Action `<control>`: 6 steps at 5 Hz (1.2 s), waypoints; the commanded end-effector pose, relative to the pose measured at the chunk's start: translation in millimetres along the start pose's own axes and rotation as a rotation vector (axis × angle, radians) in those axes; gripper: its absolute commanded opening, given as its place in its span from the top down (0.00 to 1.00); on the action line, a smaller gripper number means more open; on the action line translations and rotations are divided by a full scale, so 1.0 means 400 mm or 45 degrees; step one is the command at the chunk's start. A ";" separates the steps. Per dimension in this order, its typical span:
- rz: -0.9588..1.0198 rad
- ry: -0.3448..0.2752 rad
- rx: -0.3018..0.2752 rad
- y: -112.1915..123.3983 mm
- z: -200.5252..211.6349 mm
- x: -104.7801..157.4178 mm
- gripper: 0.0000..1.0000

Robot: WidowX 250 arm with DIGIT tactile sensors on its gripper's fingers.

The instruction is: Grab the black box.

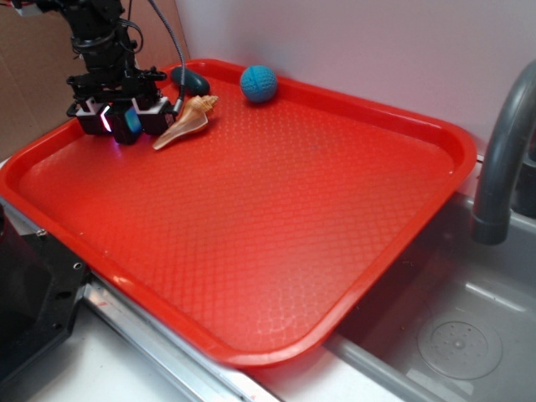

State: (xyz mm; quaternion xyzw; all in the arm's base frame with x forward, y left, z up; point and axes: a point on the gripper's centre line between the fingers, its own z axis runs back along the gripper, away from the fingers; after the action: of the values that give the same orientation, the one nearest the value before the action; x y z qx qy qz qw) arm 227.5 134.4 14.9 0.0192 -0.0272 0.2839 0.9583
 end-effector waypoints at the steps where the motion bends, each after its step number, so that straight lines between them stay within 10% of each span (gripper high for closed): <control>1: 0.001 -0.002 0.035 0.003 0.003 0.016 1.00; 4: -0.111 -0.002 -0.029 -0.050 0.082 -0.001 1.00; 6: -0.601 0.031 -0.165 -0.277 0.345 -0.078 1.00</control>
State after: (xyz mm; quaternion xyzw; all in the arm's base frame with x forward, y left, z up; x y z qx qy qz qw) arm 257.1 11.7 126.7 -0.0418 0.0041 0.0604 0.9973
